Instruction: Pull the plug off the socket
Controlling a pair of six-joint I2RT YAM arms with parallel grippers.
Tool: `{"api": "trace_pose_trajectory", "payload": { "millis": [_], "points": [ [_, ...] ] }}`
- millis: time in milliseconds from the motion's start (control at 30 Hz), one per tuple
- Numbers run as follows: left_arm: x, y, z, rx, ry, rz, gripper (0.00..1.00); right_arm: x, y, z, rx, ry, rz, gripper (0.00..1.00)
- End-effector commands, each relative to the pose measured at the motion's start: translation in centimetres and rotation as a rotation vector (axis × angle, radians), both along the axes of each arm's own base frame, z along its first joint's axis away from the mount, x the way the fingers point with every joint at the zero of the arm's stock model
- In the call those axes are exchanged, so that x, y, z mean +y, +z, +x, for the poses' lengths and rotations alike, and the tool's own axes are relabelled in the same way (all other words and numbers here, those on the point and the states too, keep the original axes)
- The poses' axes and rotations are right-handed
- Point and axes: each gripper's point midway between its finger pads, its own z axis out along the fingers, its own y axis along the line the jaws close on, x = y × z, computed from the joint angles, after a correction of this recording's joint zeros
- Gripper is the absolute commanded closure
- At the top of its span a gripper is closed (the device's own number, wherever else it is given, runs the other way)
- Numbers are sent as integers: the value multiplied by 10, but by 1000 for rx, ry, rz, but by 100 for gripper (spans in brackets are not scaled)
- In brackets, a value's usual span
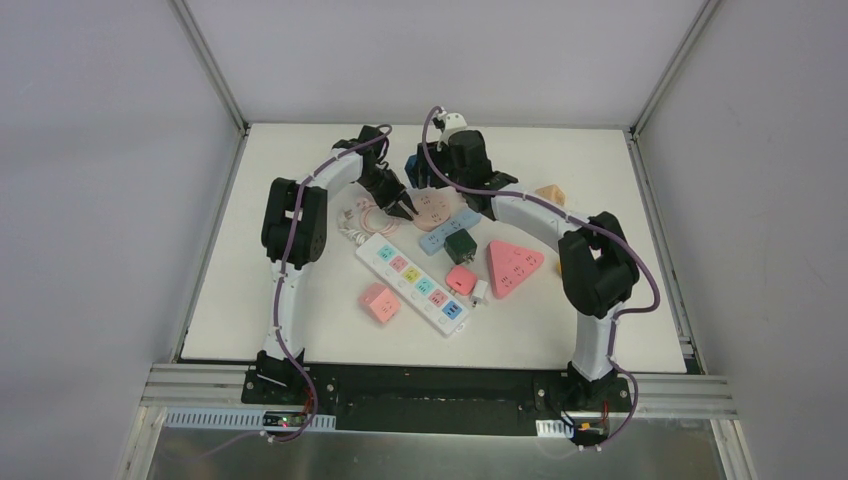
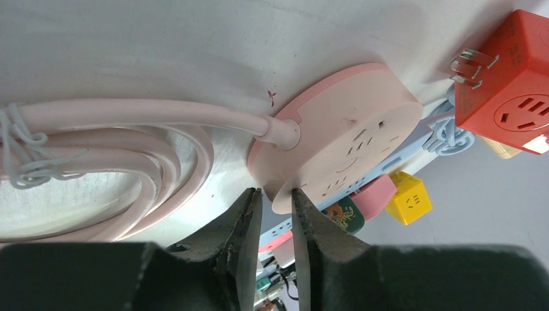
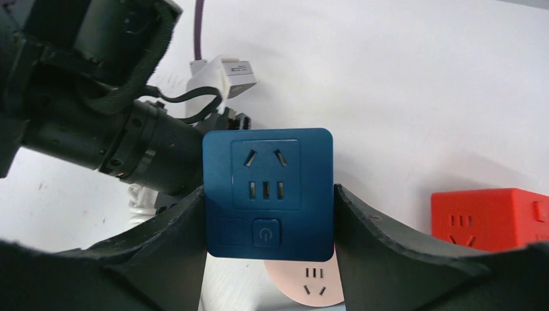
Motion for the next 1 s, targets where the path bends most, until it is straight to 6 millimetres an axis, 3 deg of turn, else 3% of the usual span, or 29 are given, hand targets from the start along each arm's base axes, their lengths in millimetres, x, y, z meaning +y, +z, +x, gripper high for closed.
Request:
{"api": "trace_pose_trajectory", "payload": {
  "millis": [0,200,300,567,800,967],
  "points": [
    [-5,-4,9,-52,-38,-17,73,-17,65,22,-129,-117,52,100],
    [-2,46,33,-260,-109,-86,53,-63,68,20,-44,-252,106,100],
    [6,72,38,-355,-145,-93,45,-92,60,17,7,-330,100,100],
    [45,115,28,-541,-203,25,26,-177,-8,-2,284,-649,-6,100],
    [72,145,12,-656,-213,160,2,-197,-48,-23,445,-787,-19,97],
    [74,163,-9,-667,-190,144,1,-200,-72,-33,553,-819,-62,79]
  ]
}}
